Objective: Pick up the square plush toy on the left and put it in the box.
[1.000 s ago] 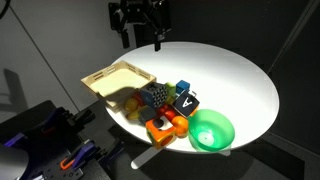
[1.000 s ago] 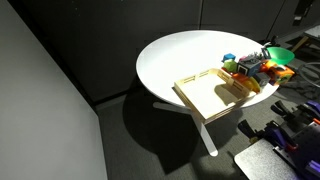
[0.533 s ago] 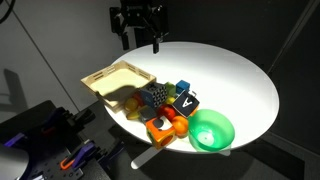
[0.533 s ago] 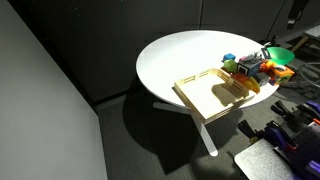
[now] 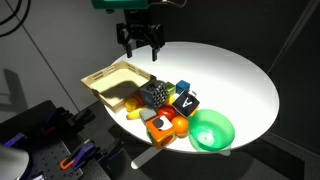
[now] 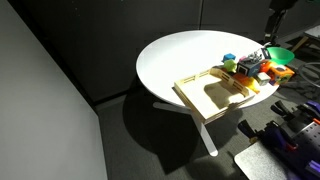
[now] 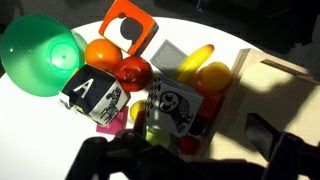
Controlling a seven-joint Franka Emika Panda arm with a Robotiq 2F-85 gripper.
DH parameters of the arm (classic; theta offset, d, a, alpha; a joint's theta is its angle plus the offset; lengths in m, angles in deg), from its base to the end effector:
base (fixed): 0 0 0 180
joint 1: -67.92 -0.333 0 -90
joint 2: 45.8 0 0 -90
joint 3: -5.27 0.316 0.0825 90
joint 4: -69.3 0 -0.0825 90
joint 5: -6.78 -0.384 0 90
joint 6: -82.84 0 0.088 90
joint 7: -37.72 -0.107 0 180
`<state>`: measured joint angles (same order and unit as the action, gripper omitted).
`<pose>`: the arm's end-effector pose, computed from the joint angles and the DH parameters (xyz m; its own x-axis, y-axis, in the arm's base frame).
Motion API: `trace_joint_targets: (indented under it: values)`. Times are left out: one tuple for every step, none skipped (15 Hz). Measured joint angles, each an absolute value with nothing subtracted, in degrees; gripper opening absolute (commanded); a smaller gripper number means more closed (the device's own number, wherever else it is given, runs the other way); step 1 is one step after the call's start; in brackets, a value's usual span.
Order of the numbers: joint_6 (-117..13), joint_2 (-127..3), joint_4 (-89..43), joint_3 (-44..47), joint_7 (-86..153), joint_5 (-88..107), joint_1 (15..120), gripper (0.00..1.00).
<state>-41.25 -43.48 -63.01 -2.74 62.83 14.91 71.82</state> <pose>0.4819 -0.1074 0.3531 0.9419 0.3049 -0.1405 0.3141 -0.9482 0.0476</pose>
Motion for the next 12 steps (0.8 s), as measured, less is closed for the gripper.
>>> trace_joint_targets:
  values:
    - [-42.76,-44.45,-63.01,-2.27,61.44,14.96,71.82,1.0]
    - [-44.3,-45.39,-63.0,-1.83,59.83,15.01,71.82,1.0]
    - [-45.65,-46.25,-62.98,-1.45,58.24,15.11,71.82,1.0]
    - [-46.86,-47.02,-62.96,-1.14,56.6,15.28,71.82,1.0]
    - [-47.96,-47.75,-62.96,-0.93,54.92,15.48,71.82,1.0]
    - [-48.93,-48.4,-62.96,-0.85,53.2,15.84,71.82,1.0]
    - [-49.86,-49.06,-62.96,-0.84,51.29,16.34,71.82,1.0]
    - [-50.61,-49.72,-62.95,-0.84,49.58,16.72,71.85,1.0]
    - [-51.06,-50.34,-62.94,-0.85,48.07,17.0,71.89,1.0]
    - [-51.31,-50.99,-62.94,-0.85,46.82,17.08,71.9,1.0]
    - [-51.46,-51.61,-62.92,-0.85,45.85,17.08,71.9,1.0]
    - [-51.64,-52.27,-62.92,-0.85,45.02,17.08,71.91,1.0]
